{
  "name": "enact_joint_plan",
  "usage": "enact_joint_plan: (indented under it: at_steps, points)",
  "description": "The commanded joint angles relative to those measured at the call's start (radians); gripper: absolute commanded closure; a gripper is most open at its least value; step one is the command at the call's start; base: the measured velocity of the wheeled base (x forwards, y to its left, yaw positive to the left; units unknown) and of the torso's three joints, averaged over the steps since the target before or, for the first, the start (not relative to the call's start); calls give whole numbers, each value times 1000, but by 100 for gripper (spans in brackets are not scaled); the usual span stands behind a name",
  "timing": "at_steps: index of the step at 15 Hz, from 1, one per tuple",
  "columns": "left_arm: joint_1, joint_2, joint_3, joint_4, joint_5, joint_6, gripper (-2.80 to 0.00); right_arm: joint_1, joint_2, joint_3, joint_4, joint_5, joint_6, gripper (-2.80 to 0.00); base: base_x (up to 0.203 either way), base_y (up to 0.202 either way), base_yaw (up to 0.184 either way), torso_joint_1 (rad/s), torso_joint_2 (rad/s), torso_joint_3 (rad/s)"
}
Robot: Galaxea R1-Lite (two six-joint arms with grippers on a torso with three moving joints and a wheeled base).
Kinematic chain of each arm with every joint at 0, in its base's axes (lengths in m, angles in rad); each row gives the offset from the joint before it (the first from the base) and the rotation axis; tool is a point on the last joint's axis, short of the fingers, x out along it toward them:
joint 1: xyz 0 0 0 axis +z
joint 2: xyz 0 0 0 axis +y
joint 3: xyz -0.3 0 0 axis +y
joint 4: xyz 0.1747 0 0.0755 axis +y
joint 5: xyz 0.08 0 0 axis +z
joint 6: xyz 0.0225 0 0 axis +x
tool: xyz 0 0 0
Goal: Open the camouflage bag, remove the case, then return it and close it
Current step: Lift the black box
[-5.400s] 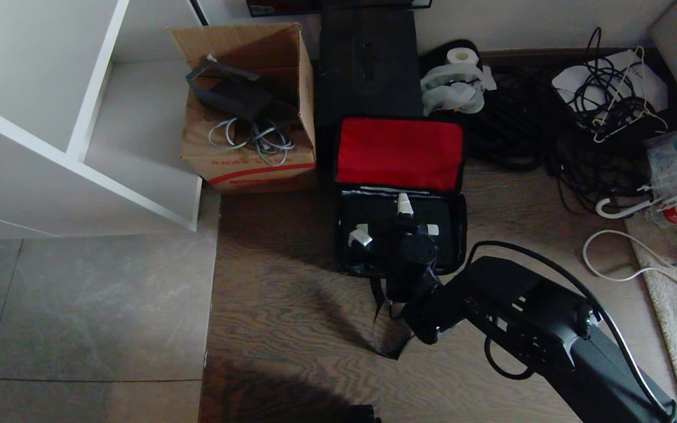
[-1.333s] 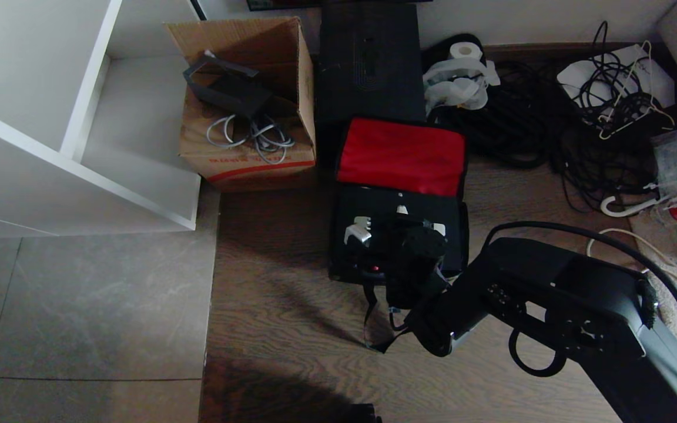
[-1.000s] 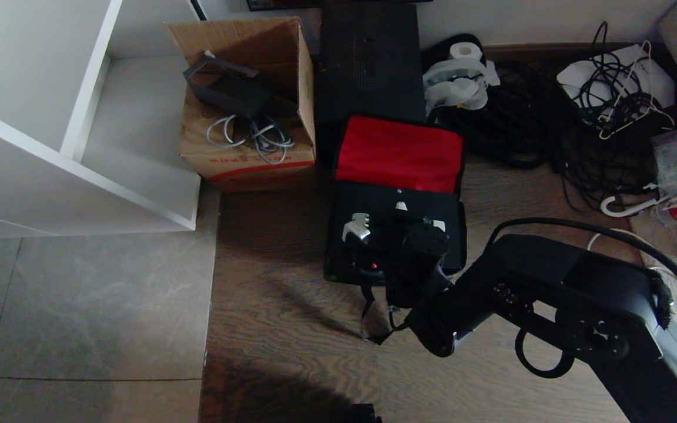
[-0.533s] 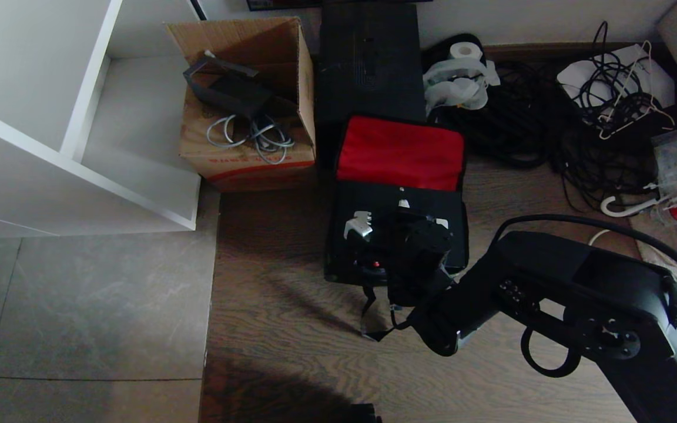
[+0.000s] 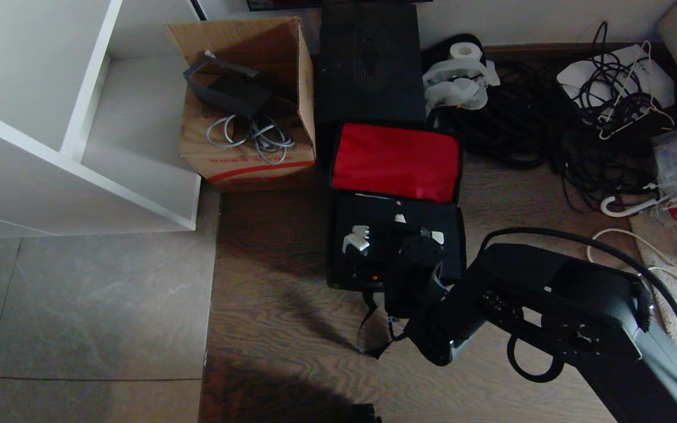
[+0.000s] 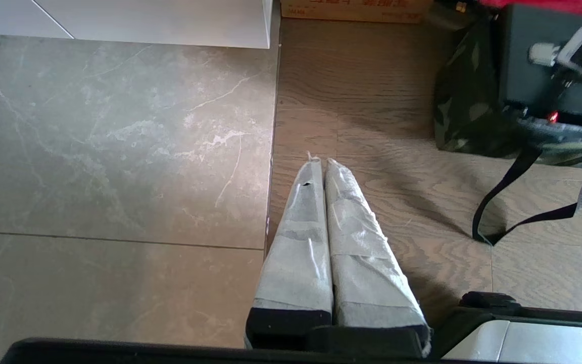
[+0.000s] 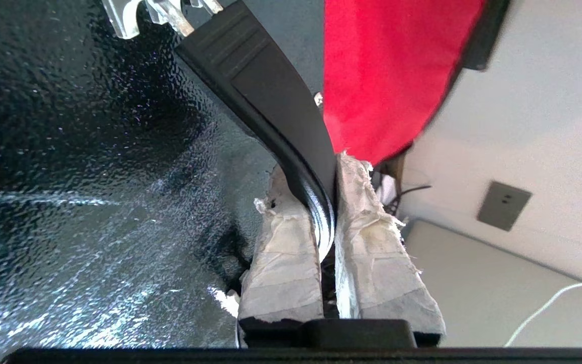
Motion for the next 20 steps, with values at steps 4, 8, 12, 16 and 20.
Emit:
enact_joint_plan:
  at_steps: [4, 8, 12, 16, 20]
  points:
    - [0, -2, 10, 0, 0, -1, 0, -1, 111, -37, -7, -5, 33, 0, 0, 0, 0, 0, 0, 0]
    - [1, -2, 9, 0, 0, -1, 0, -4, 167, -87, -7, -5, 50, 0, 0, 0, 0, 0, 0, 0]
    - [1, -2, 9, 0, 0, -1, 0, -17, 189, -88, -7, -5, 50, 0, 0, 0, 0, 0, 0, 0]
    - [2, -2, 9, 0, 0, -1, 0, -18, 224, -95, -7, -3, 51, 0, 0, 0, 0, 0, 0, 0]
    - [2, -2, 9, 0, 0, -1, 0, -18, 256, -109, -7, -6, 46, 0, 0, 0, 0, 0, 0, 0]
